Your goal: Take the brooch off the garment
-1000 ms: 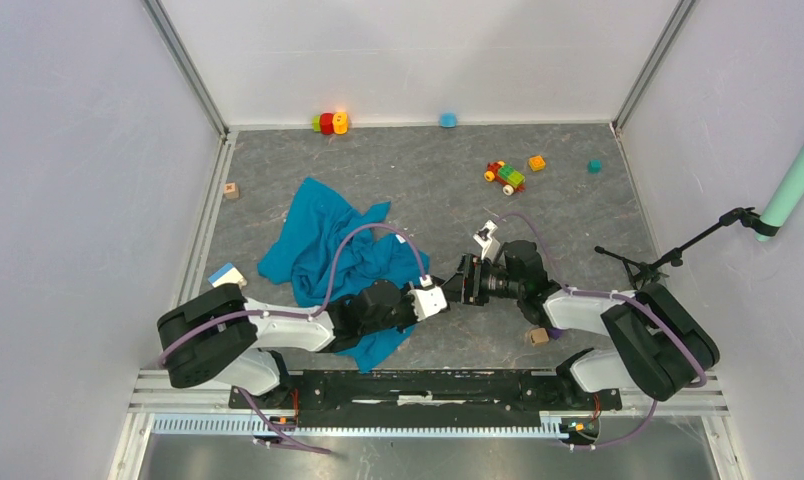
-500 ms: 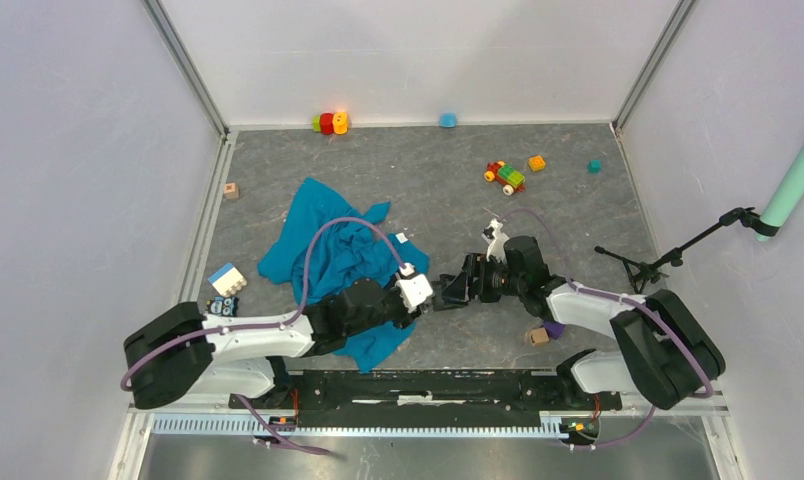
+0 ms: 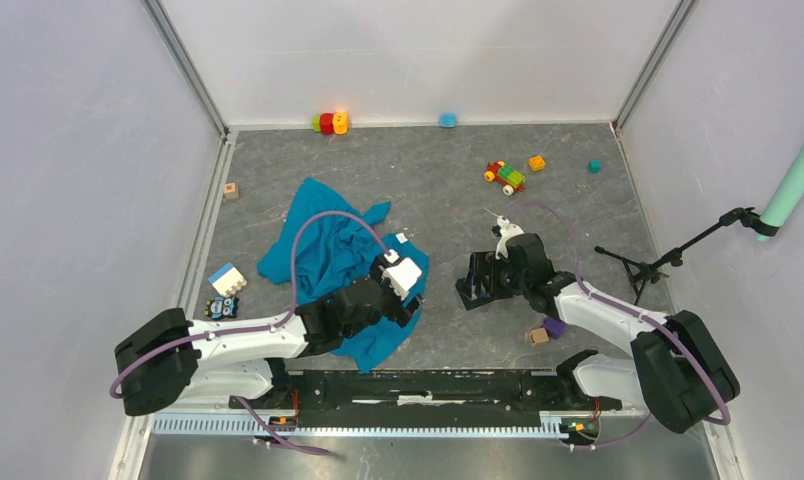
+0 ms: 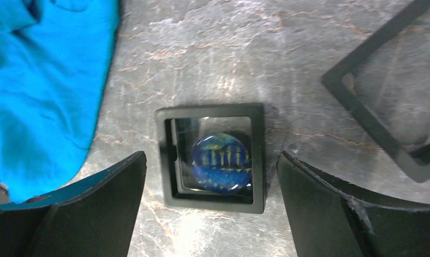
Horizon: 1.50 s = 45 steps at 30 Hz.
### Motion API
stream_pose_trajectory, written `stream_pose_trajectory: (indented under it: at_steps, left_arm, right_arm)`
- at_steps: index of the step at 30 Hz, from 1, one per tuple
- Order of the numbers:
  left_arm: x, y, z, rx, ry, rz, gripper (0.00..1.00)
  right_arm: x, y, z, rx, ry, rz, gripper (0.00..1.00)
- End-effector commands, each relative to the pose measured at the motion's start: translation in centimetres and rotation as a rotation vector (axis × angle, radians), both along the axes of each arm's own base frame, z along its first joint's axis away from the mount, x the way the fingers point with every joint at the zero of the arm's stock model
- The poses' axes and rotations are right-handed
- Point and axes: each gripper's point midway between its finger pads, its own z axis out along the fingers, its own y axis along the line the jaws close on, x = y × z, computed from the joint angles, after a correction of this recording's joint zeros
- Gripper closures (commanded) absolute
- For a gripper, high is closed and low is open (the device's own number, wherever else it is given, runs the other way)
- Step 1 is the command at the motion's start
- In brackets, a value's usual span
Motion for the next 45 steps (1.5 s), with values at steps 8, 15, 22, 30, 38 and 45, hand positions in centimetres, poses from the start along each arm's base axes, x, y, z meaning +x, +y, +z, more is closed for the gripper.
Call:
stream_pose_trajectory:
  at_steps: [8,15,22,30,38,45]
  left_arm:
    - [0.1,3.8,0.0,-0.050,0.091,0.220,0.03]
    - [0.4,6.1,1.3,-0.185,0.009,0.294,0.00]
    - [1.2,7.5,1.4,-0.222,0.016,0.416,0.00]
    - [0.9,7.5,1.5,-0.230,0.023,0.404,0.00]
    - [1.3,6.7,1.6,-0.242,0.055,0.423,0.00]
    - [1.0,5.8,1.8,-0.262,0.099,0.403,0.00]
  right_arm:
    - [-0.2,-3.3,2.5,-0.134,-0.161,0.002,0.02]
    - [0.1,-6.4,2.4,-0.131,-0.431,-0.118,0.03]
    - [0.1,-7.9,1.9,-0.103,-0.578,-0.198,0.03]
    - [0.1,-8.7,1.9,-0.103,-0.597,-0.245,0.03]
    - [-0.1,-8.9,1.7,-0.096,-0.593,-0.265,0.02]
    - [-0.1,-9.1,1.6,-0.105,-0.587,-0.273,0.02]
